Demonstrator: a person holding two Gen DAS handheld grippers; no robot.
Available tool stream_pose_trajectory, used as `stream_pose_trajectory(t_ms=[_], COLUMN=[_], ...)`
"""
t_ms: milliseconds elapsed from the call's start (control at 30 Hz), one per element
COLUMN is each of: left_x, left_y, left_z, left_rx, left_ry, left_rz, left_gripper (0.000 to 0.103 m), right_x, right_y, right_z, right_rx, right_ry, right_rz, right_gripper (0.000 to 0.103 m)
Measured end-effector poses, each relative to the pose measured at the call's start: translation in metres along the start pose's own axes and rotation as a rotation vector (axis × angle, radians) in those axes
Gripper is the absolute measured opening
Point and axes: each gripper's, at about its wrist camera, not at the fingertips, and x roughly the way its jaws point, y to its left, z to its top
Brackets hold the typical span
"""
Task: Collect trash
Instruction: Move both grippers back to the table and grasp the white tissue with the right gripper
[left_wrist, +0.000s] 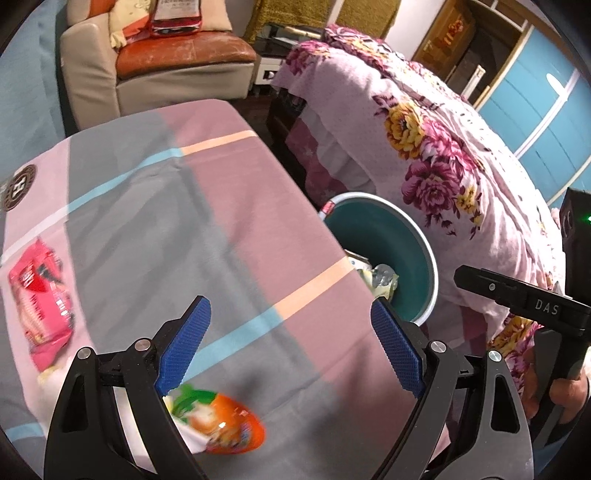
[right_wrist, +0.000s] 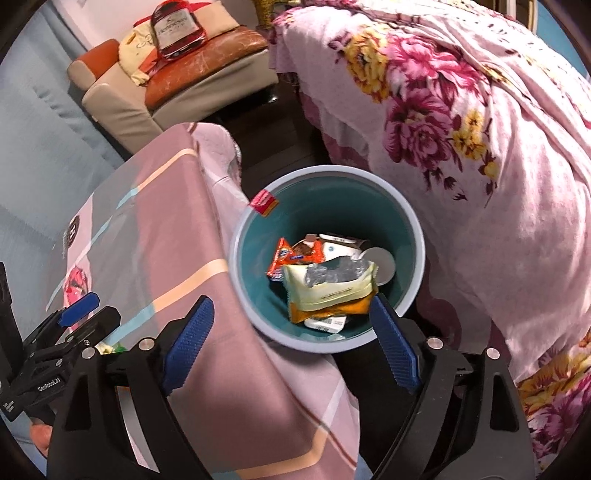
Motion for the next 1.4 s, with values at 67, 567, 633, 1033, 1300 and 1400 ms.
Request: stream_pose_trajectory(t_ms=[67, 567, 633, 1033, 1300, 1400], left_x=[-0.009, -0.067, -0.070, -0.089, -0.101, -0.100], left_y=[0.009, 0.105, 0.116, 0.195, 0.247, 0.258], left_z=[-0.004, -0.046, -0.054, -0.092, -0.106, -0.109], left_rx=[-0.014, -0.160, -0.175, -0.309, -0.412, -0.434], left_ry=[-0.008, -0.066, -0.062, -0.072, -0.087, -0.084], left_rz=[0.006, 0.102, 0.110, 0.160, 0.187, 0.192], left_gripper=[0.089, 0.092, 0.093, 0.093, 0.093, 0.093], right_x=[-0.002, -0.007, -0.003, 0.020, 0.052, 0.066], right_y=[0.009, 0.098, 0.110, 0.210, 0.283, 0.298], right_z=[-0.003, -0.037, -0.045, -0.082, -0.106, -0.112], right_rx=[-0.015, -0.198, -0.229, -0.493, -0.744, -0.789], right_ry=[0.004, 0.050, 0.069, 0.142, 0.139, 0.143], right_rz=[0.003, 0.030, 0.034, 0.072, 0.083, 0.084], right_gripper=[0.082, 0.082, 0.082, 0.082, 0.082, 0.069])
